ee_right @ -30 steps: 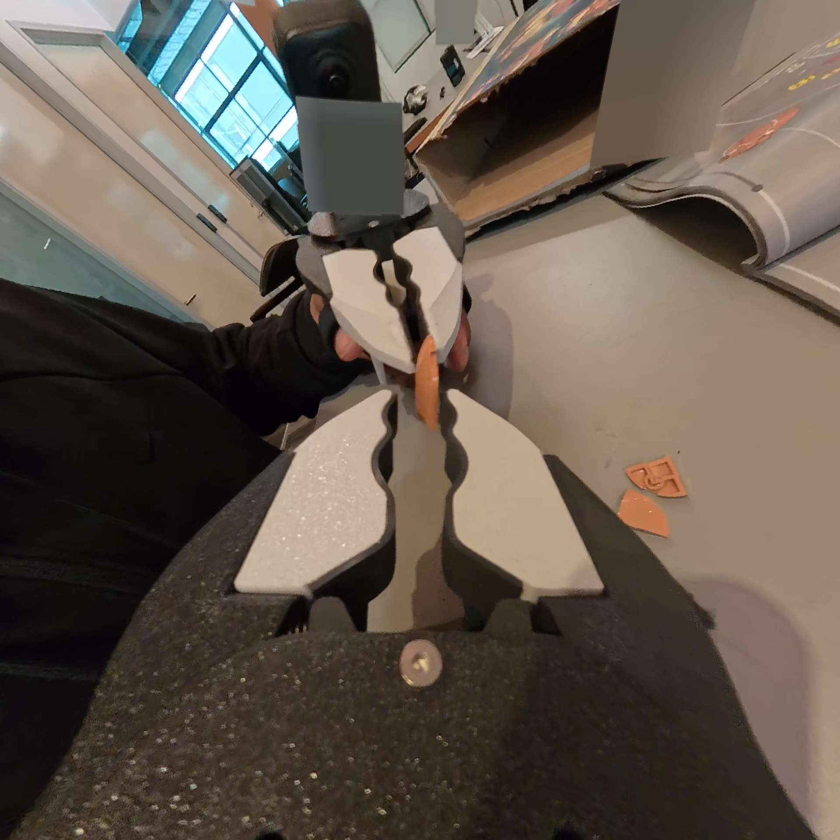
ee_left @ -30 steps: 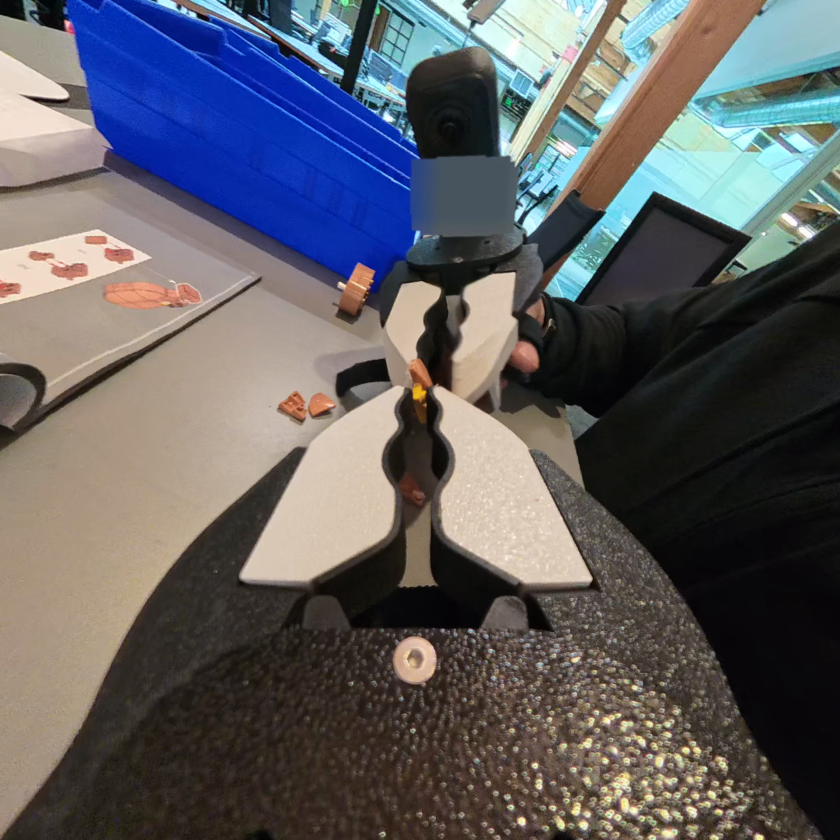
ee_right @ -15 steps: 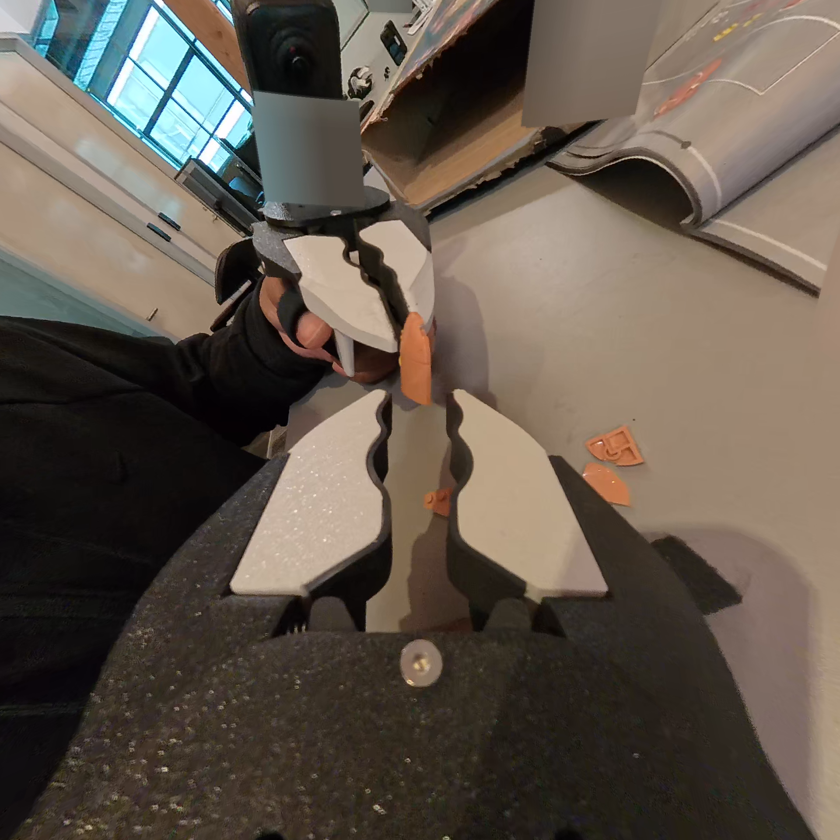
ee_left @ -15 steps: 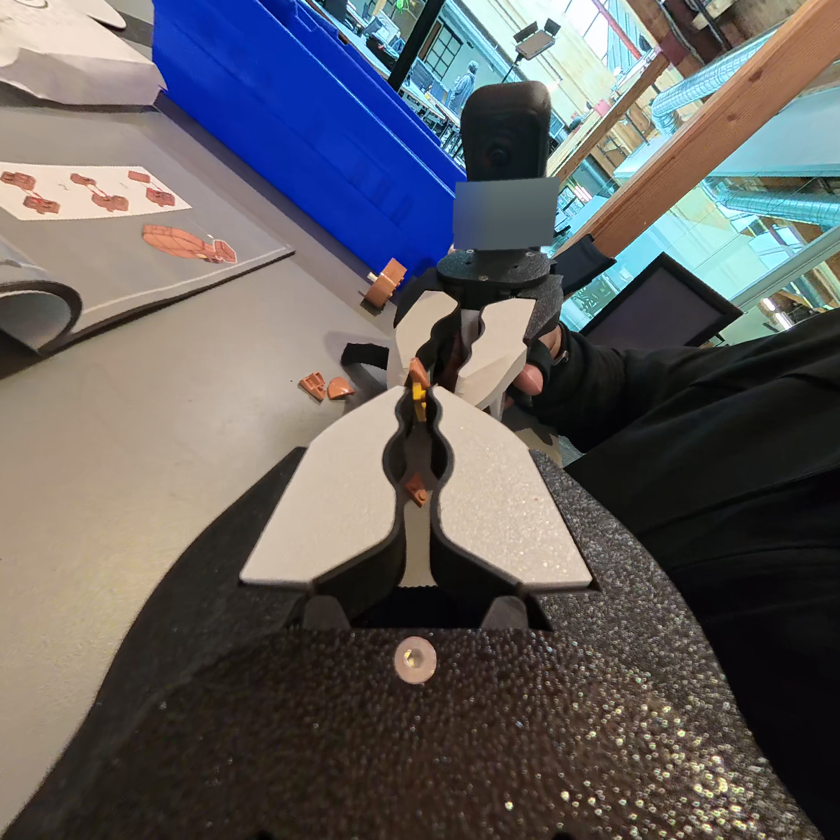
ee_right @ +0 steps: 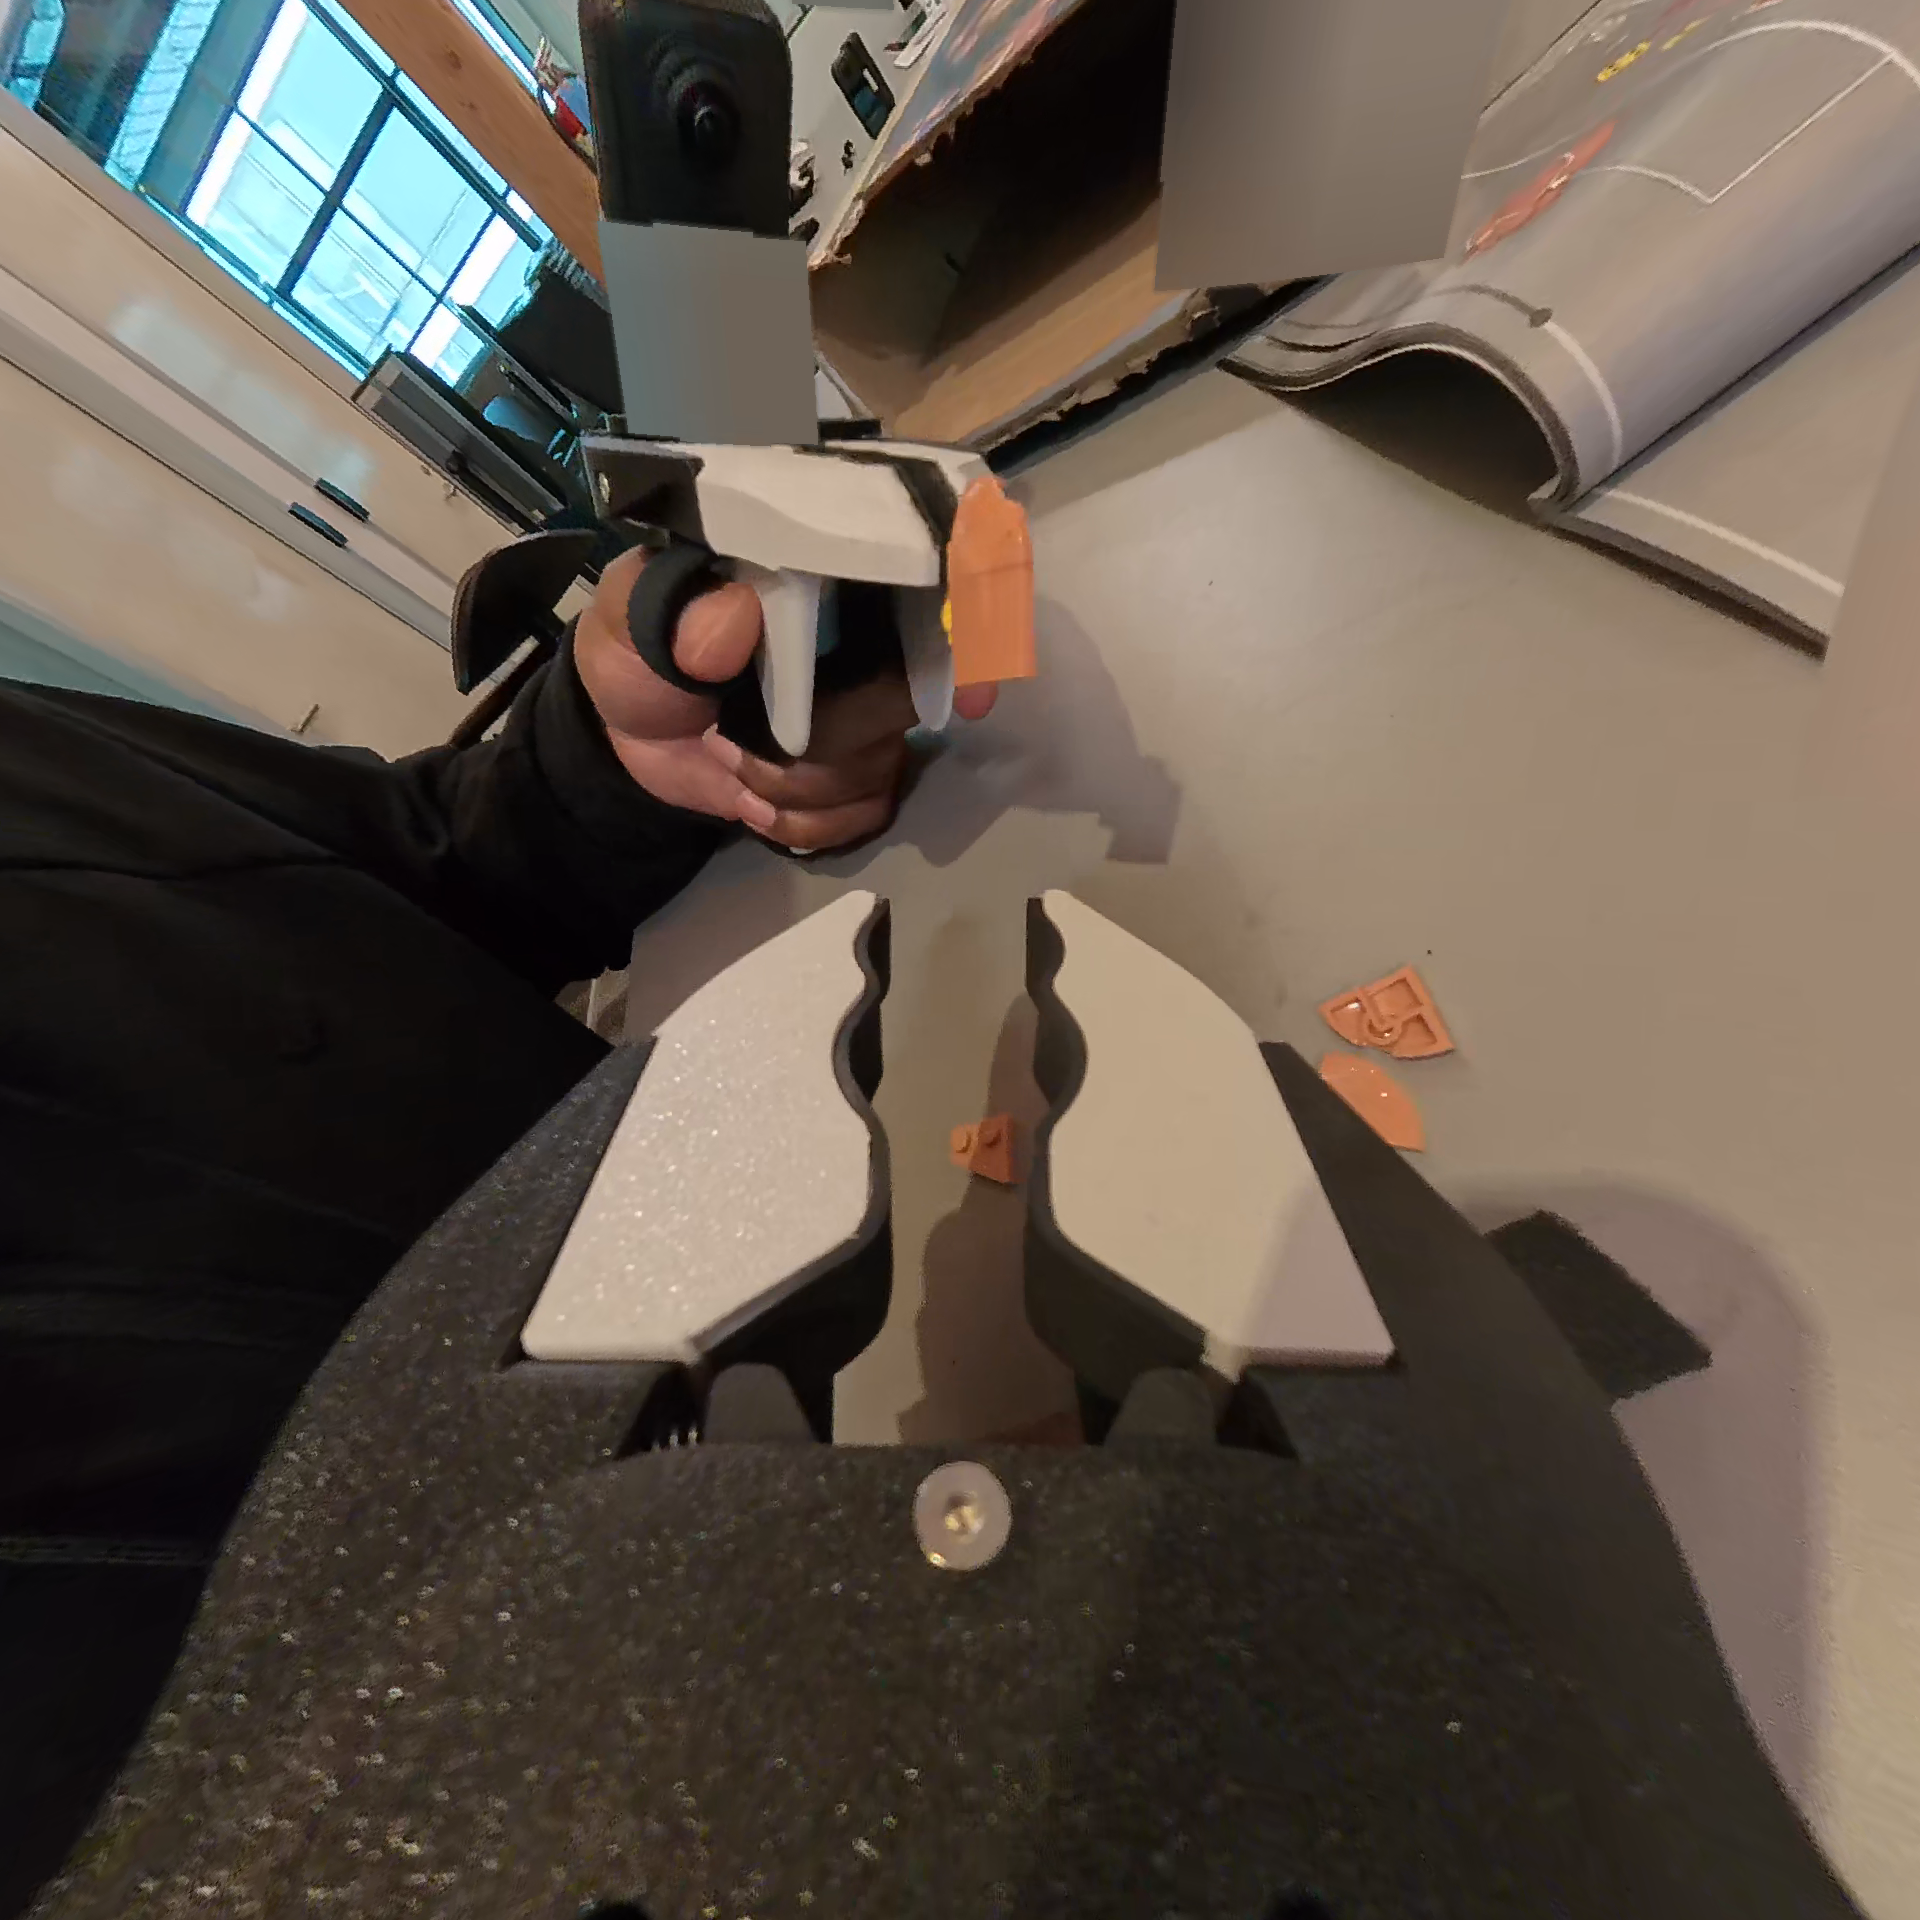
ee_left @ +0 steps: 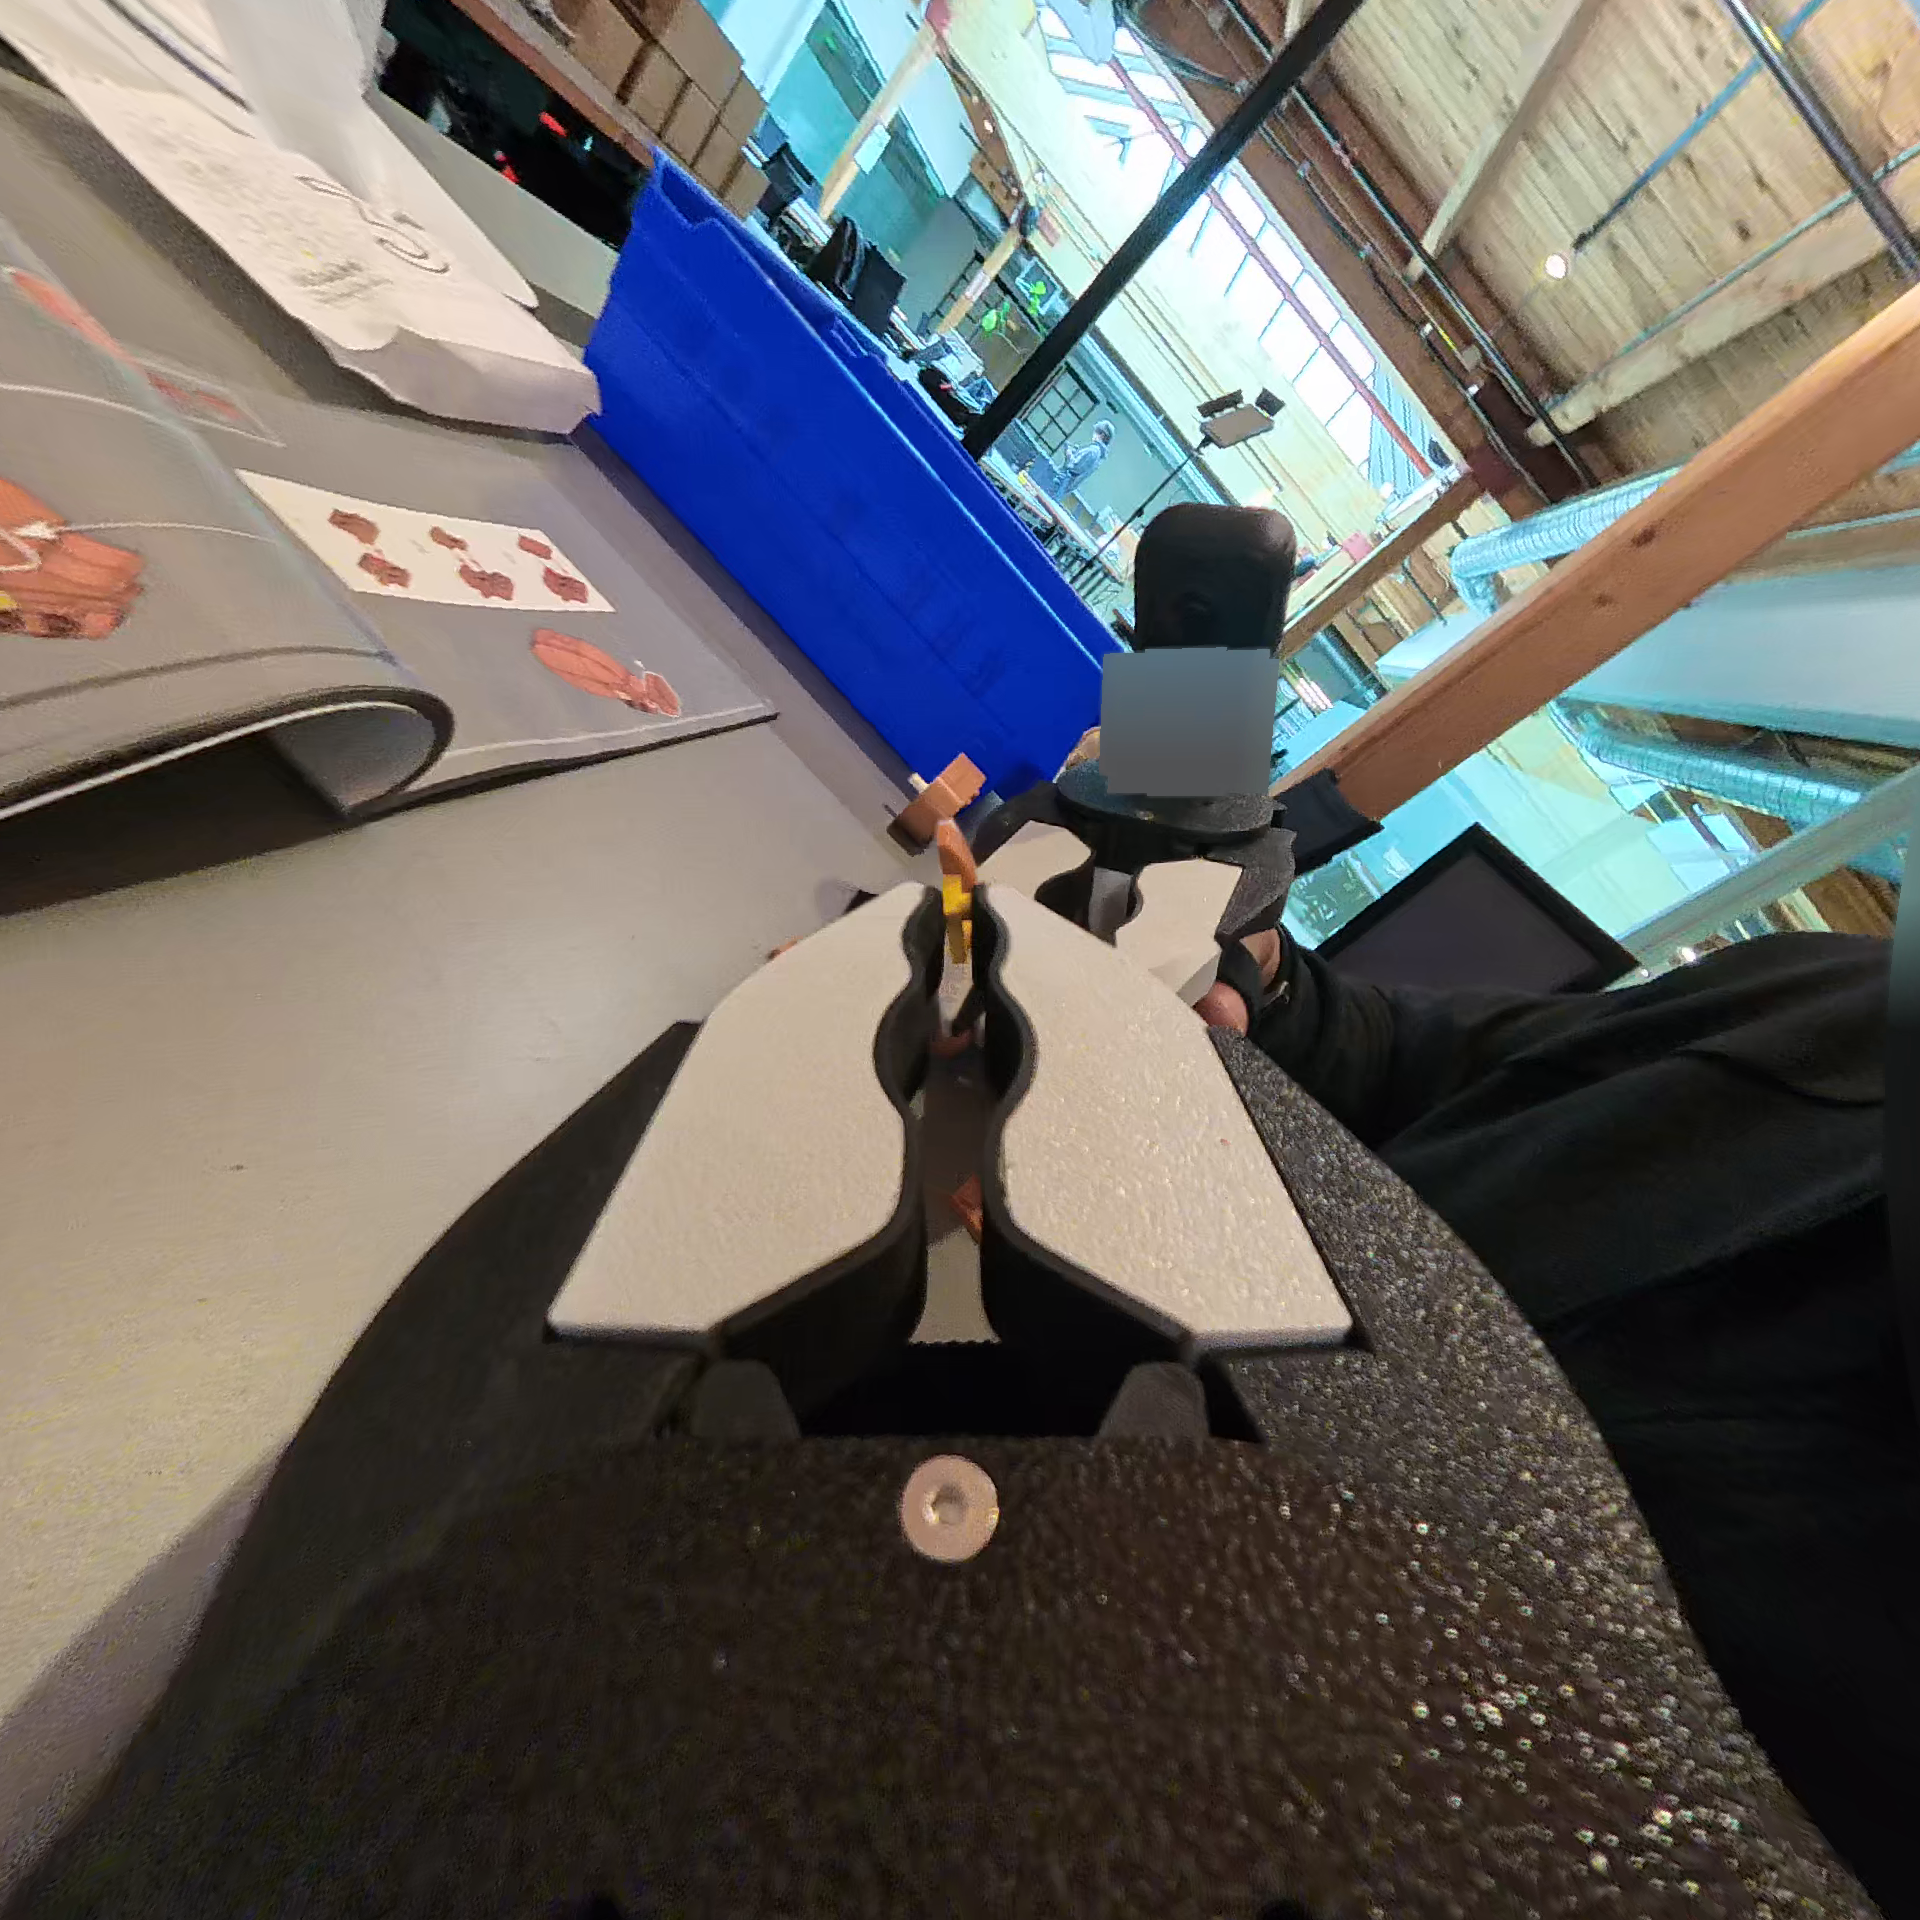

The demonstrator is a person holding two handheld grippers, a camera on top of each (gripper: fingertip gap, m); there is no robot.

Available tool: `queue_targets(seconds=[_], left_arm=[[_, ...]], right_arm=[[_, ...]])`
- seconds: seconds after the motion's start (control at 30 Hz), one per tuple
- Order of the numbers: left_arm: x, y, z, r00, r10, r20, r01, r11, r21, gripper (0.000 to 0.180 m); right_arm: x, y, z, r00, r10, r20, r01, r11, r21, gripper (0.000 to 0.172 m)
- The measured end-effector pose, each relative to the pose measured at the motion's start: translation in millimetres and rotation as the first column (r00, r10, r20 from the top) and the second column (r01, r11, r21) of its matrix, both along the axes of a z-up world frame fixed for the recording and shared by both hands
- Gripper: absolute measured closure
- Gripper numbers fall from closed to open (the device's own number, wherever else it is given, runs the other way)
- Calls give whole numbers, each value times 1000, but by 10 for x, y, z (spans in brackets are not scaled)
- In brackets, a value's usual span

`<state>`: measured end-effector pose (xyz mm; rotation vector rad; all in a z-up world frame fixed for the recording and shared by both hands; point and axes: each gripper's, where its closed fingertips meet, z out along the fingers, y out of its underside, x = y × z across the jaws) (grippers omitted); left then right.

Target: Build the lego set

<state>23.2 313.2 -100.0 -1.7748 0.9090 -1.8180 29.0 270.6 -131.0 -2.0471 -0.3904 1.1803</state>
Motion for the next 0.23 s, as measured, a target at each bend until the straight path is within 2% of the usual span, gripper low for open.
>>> queue_targets(seconds=[0.23], left_arm=[[-15,65,0,1000,21,10,-20,999,-46,176]], right_arm=[[41,28,14,999,-13,-52,11,999,-38,147]])
